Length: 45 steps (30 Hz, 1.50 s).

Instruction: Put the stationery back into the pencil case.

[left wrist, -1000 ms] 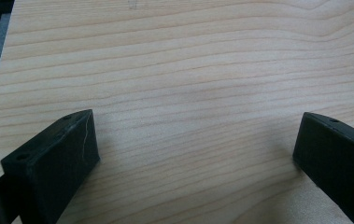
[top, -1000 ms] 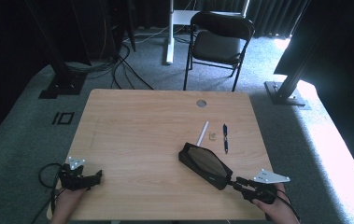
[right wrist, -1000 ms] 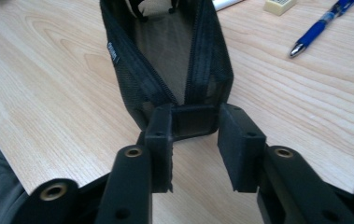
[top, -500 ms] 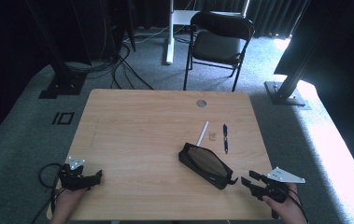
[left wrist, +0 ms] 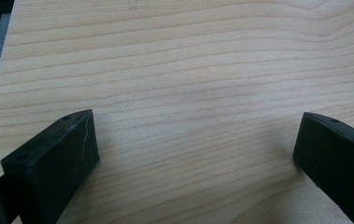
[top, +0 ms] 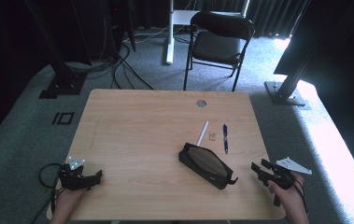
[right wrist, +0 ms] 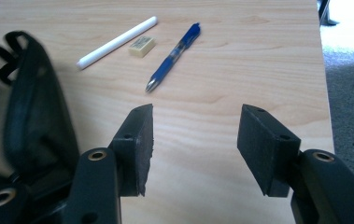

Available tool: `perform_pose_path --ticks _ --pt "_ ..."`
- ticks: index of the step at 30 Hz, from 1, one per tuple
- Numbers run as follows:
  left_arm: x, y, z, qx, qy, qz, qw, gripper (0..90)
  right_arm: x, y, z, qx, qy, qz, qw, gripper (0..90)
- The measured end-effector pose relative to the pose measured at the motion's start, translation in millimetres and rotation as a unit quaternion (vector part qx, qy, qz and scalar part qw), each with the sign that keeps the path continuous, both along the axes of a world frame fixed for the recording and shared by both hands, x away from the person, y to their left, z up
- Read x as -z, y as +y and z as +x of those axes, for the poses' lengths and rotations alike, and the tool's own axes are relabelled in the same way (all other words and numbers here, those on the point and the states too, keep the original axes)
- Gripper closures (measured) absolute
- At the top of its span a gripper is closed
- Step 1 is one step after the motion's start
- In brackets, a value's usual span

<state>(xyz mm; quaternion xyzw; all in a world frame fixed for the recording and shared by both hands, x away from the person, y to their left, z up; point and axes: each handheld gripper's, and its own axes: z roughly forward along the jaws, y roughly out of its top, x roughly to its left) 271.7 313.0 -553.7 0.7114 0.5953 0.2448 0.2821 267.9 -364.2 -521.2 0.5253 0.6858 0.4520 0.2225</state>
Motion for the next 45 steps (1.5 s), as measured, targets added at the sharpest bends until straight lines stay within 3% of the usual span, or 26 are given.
perform_pose_path --ticks 8,26,45 --pt "0.0 0.0 0.0 0.0 0.0 0.0 1.0 0.4 9.7 5.5 30.1 0.02 0.018 -0.006 0.9996 45.3" --pt "0.0 -0.1 0.0 -0.001 0.0 0.0 1.0 0.4 15.8 39.6 81.5 0.005 0.037 -0.027 0.9989 44.8" --pt "0.0 -0.1 0.0 -0.001 0.0 -0.001 1.0 0.4 13.9 80.1 128.4 0.001 0.041 -0.054 0.9977 46.3"
